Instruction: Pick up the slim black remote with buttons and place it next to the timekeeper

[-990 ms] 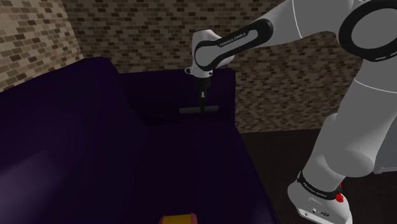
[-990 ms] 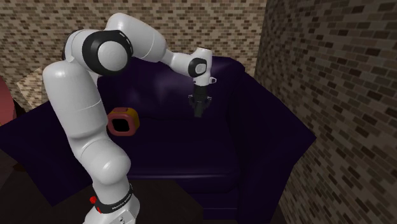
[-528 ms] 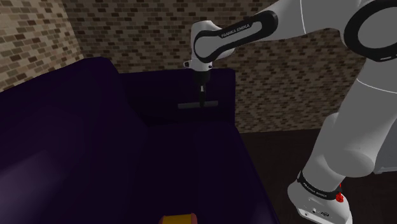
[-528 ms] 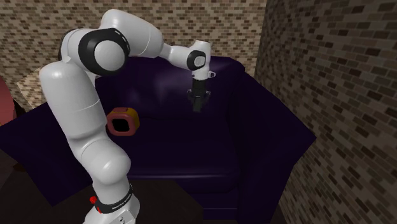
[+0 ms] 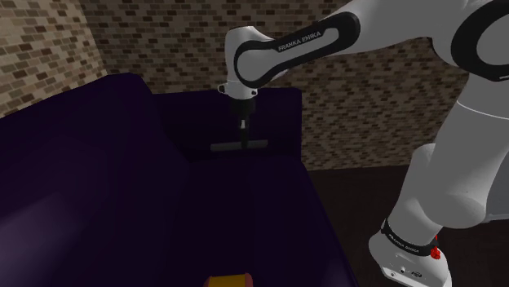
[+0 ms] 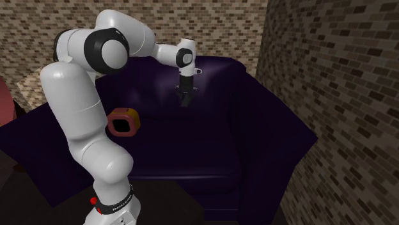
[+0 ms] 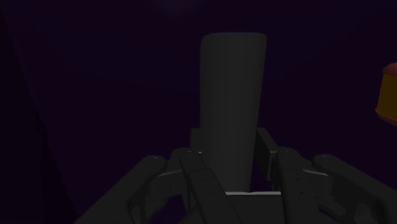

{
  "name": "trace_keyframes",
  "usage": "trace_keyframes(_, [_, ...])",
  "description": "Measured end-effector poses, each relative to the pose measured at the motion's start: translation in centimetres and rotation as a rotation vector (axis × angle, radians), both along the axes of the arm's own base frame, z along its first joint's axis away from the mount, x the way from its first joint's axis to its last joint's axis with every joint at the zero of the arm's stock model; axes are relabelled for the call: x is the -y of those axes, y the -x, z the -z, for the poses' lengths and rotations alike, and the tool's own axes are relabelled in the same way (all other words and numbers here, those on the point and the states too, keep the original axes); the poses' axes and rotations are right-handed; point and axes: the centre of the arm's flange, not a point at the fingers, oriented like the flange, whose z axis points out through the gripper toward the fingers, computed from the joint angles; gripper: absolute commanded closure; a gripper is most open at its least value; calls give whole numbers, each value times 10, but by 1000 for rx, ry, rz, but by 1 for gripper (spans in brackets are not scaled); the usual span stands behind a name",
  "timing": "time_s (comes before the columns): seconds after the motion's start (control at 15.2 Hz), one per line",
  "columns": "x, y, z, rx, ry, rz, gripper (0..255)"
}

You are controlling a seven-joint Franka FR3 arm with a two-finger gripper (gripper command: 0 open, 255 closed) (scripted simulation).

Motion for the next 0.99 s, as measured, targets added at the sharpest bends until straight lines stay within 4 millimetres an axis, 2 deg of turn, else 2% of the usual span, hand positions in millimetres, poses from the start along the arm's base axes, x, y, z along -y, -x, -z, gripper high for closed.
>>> trace_keyframes(0.33, [-65,9,6,0,0,0,255])
trace_keyframes(0.53, [-105,11,3,0,0,0,255])
trace_keyframes(0.99, [-196,30,2,0,1,0,255])
